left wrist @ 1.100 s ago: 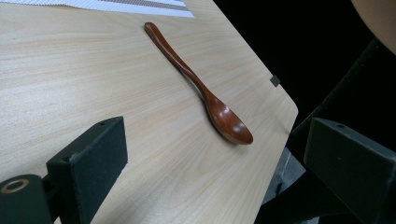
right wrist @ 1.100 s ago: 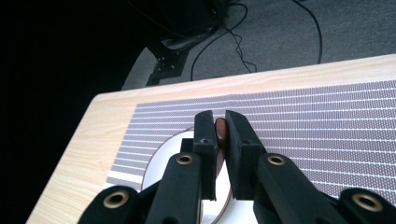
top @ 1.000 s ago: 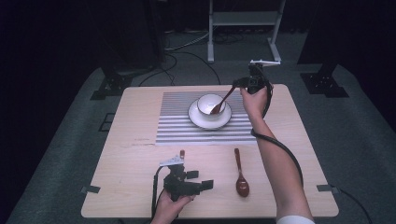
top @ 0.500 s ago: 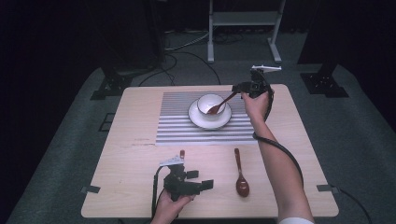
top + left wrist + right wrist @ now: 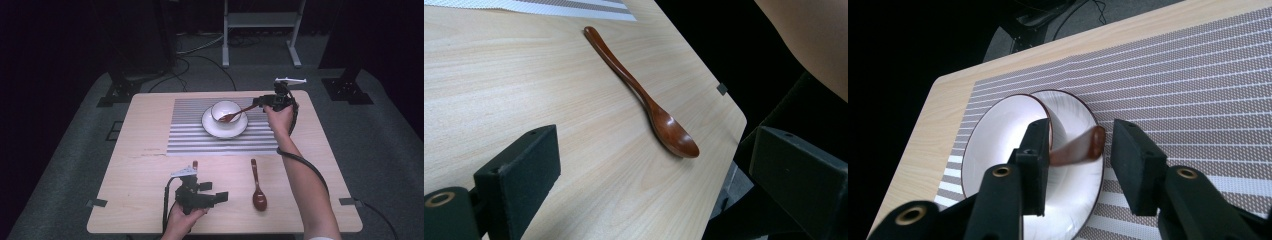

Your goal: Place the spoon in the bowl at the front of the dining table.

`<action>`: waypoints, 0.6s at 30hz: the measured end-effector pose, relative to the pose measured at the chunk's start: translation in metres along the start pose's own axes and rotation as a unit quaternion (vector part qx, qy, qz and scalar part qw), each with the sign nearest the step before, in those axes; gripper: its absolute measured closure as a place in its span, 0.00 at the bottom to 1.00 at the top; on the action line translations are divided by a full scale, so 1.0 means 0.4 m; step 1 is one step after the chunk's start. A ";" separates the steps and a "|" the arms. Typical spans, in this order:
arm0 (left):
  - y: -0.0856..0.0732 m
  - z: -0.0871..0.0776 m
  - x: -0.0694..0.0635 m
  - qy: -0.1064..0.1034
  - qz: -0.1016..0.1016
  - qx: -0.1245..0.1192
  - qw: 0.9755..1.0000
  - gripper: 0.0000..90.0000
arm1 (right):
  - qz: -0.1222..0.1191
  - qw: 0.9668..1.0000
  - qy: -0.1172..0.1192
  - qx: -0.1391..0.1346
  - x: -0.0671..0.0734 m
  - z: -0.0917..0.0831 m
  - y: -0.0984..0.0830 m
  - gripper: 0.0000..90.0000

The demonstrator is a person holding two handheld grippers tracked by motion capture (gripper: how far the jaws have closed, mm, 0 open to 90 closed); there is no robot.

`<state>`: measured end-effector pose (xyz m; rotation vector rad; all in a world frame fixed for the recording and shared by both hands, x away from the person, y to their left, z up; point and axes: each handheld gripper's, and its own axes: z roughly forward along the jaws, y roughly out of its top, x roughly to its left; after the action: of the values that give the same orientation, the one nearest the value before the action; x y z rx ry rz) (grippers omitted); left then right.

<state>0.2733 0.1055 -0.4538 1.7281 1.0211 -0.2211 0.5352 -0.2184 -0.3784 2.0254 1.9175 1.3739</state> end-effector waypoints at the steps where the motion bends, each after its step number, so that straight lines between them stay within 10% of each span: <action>1: 0.000 -0.001 0.000 0.001 -0.001 -0.001 1.000 0.06 | 0.002 1.000 0.004 0.000 -0.008 -0.004 -0.004 0.63; 18: -0.004 -0.006 -0.008 0.006 0.008 -0.002 1.000 0.06 | -0.007 0.999 0.042 0.006 -0.028 -0.063 -0.059 0.54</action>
<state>0.2694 0.1060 -0.4517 1.7338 1.0159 -0.1992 0.5031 -0.2350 -0.3827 1.9859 1.9740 1.4700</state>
